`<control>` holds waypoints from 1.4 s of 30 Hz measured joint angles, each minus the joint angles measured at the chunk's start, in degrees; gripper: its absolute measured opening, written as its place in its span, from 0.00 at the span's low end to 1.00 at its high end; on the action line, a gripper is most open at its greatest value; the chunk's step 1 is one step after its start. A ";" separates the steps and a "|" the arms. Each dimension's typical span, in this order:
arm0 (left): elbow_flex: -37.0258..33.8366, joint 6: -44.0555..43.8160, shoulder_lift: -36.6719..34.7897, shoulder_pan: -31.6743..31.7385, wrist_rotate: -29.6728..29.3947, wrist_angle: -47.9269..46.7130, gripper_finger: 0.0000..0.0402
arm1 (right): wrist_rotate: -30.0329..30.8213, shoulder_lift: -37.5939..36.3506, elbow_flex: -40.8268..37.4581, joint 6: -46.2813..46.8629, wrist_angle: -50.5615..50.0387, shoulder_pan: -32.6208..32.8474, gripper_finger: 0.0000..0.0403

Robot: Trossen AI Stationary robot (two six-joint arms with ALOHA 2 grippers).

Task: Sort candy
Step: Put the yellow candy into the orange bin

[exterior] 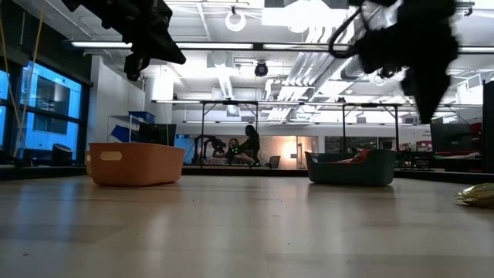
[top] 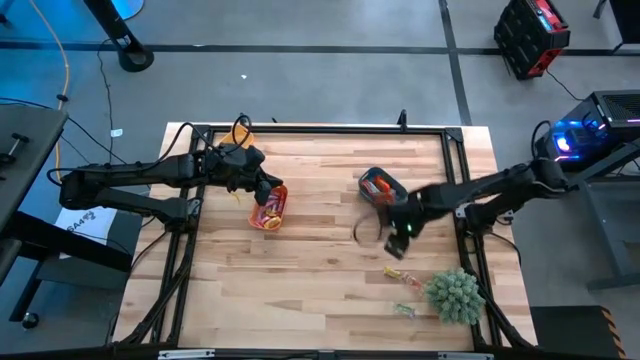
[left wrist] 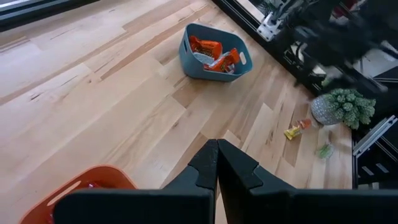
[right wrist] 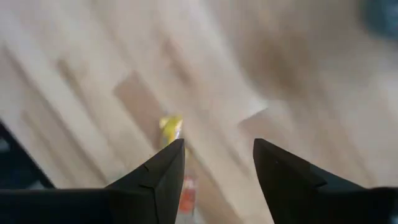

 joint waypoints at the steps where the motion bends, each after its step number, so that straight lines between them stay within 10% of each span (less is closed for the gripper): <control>1: 0.00 0.00 0.00 0.00 0.00 0.00 0.00 | 0.15 0.15 -0.04 0.41 0.23 2.25 0.46; 20: 0.00 0.01 0.02 0.00 -1.52 0.02 0.00 | -0.29 22.78 0.14 2.00 12.18 15.08 0.46; 25: 0.00 -0.96 0.02 -0.02 -1.44 0.06 0.00 | 1.40 24.88 0.36 2.29 10.70 15.26 0.31; 29: 0.00 -2.83 -0.27 -0.01 -0.95 1.23 0.00 | 3.18 22.43 0.05 0.23 9.76 13.49 0.05; 36: 2.84 -3.13 -3.14 0.07 1.24 5.58 0.00 | 11.16 12.69 4.37 -9.08 11.20 3.97 0.01; 42: 6.67 0.57 -3.67 0.09 1.14 4.89 0.00 | 10.51 10.29 10.65 -22.74 34.33 -6.31 0.02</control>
